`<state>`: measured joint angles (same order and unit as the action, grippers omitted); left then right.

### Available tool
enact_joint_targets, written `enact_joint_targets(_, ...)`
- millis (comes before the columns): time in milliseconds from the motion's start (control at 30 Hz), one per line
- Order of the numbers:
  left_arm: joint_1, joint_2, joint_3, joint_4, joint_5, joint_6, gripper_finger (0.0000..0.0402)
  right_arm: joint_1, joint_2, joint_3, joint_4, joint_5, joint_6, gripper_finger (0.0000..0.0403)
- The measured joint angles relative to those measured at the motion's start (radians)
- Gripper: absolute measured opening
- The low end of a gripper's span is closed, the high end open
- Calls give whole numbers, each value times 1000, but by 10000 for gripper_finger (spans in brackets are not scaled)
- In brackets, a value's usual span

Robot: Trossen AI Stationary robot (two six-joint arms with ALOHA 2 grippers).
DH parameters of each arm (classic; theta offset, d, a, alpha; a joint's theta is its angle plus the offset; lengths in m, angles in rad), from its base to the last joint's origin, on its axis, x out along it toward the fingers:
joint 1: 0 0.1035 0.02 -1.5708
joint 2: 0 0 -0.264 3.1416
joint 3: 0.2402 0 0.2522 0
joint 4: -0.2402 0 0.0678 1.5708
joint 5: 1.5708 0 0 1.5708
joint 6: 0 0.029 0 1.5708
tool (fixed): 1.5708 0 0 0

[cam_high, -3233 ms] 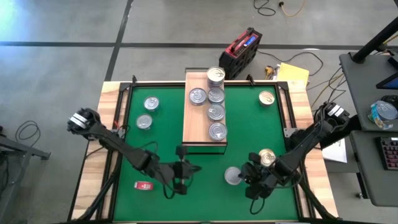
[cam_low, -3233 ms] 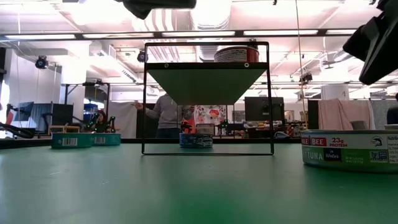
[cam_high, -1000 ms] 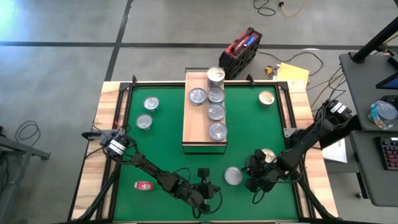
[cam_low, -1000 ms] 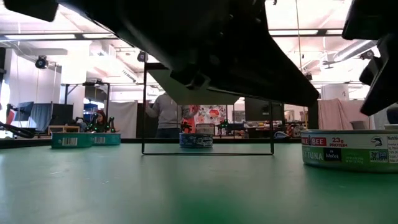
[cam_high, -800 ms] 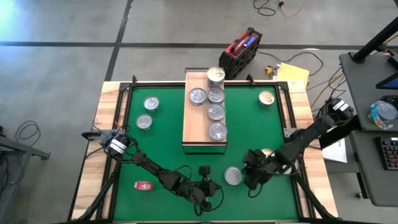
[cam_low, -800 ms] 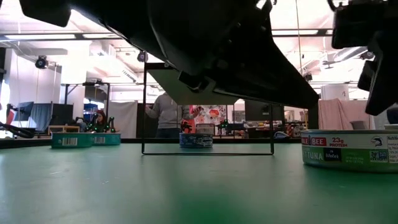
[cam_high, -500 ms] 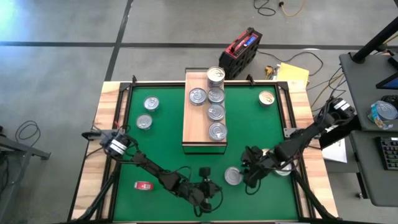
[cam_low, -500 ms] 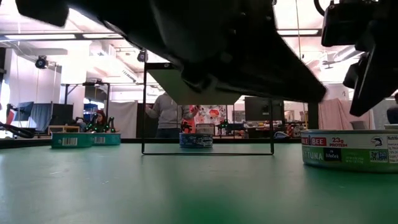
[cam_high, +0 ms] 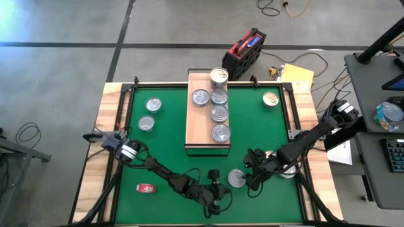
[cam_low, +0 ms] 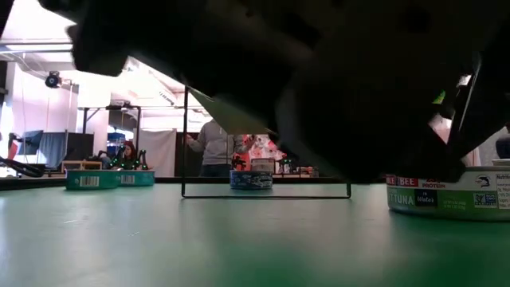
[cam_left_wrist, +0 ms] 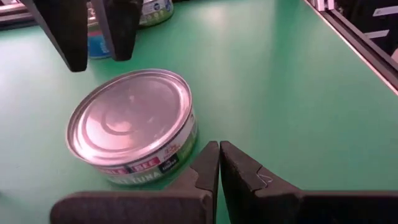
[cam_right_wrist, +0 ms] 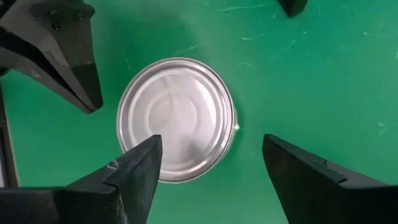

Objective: Stack canned seafood by type on shelf
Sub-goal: Stack the top green tuna can on top of the green tuna can on the shelf

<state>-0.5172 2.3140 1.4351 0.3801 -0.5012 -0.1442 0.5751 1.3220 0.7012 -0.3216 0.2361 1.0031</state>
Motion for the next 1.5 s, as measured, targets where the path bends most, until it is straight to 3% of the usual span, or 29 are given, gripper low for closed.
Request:
enact_joint_targets(733,36,14,-3,-66,25,-52,0,-7,172,-2,248,-25,-52,262)
enact_joint_targets(1500,38,36,-14,-40,46,-93,0,-8,110,-4,330,-77,-49,223)
